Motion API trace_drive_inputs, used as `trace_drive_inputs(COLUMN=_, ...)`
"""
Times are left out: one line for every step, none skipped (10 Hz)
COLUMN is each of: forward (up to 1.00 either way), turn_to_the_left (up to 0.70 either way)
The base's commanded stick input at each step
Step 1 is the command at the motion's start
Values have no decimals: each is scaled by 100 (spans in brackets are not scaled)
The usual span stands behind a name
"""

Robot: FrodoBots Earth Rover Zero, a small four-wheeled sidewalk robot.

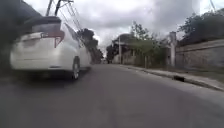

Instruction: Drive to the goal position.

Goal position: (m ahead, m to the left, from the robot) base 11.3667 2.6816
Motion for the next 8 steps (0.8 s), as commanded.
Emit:
trace_drive_inputs(forward=100, turn_to_the_left=0)
trace_drive_inputs(forward=100, turn_to_the_left=0)
trace_drive_inputs(forward=100, turn_to_the_left=0)
trace_drive_inputs(forward=100, turn_to_the_left=0)
trace_drive_inputs(forward=100, turn_to_the_left=0)
trace_drive_inputs(forward=100, turn_to_the_left=0)
trace_drive_inputs(forward=100, turn_to_the_left=0)
trace_drive_inputs(forward=100, turn_to_the_left=0)
